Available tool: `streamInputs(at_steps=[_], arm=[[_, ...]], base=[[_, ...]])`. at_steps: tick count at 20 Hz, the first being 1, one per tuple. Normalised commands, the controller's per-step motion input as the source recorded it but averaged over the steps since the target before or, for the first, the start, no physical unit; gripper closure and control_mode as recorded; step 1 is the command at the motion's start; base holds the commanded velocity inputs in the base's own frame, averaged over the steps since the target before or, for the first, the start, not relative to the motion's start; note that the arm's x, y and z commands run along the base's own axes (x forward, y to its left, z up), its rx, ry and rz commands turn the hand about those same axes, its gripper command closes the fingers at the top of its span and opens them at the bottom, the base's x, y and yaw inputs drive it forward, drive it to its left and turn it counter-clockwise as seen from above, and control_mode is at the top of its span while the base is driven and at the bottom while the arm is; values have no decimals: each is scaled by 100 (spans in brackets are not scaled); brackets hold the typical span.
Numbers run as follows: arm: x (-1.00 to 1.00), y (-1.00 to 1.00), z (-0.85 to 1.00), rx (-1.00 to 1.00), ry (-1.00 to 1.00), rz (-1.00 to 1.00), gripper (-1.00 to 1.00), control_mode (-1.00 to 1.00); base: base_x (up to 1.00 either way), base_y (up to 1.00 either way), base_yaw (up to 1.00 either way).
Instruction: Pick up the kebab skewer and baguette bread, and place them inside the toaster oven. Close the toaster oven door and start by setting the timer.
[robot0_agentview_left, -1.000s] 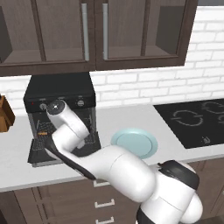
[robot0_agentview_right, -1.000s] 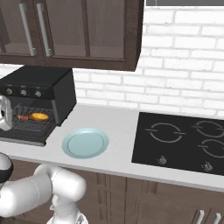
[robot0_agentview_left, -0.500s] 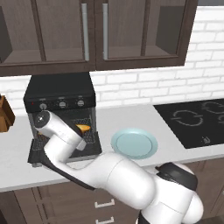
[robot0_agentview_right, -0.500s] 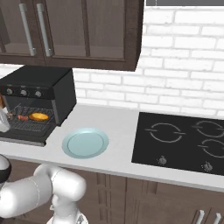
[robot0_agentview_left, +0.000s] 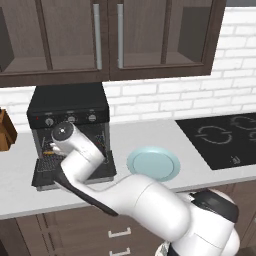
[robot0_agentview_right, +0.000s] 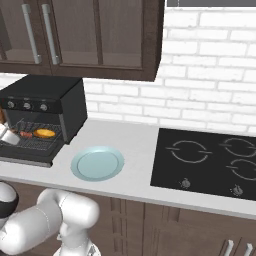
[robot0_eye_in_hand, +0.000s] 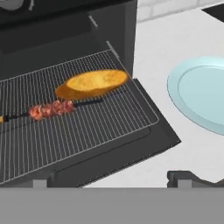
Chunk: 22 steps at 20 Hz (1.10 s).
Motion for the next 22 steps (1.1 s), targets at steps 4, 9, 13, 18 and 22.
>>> streamInputs(at_steps=[4, 9, 13, 18, 22], arm=[[0, 0, -17, 0, 0, 26, -100, -100], [0, 0, -28, 0, -1, 14, -100, -100], [0, 6, -31, 0, -8, 1, -100, -100], [2, 12, -21, 0, -8, 2, -100, -100], [17, 14, -5, 0, -5, 0, -100, -100]], base=[[0, 0, 0], [0, 0, 0], [0, 0, 0], [0, 0, 0], [0, 0, 0]])
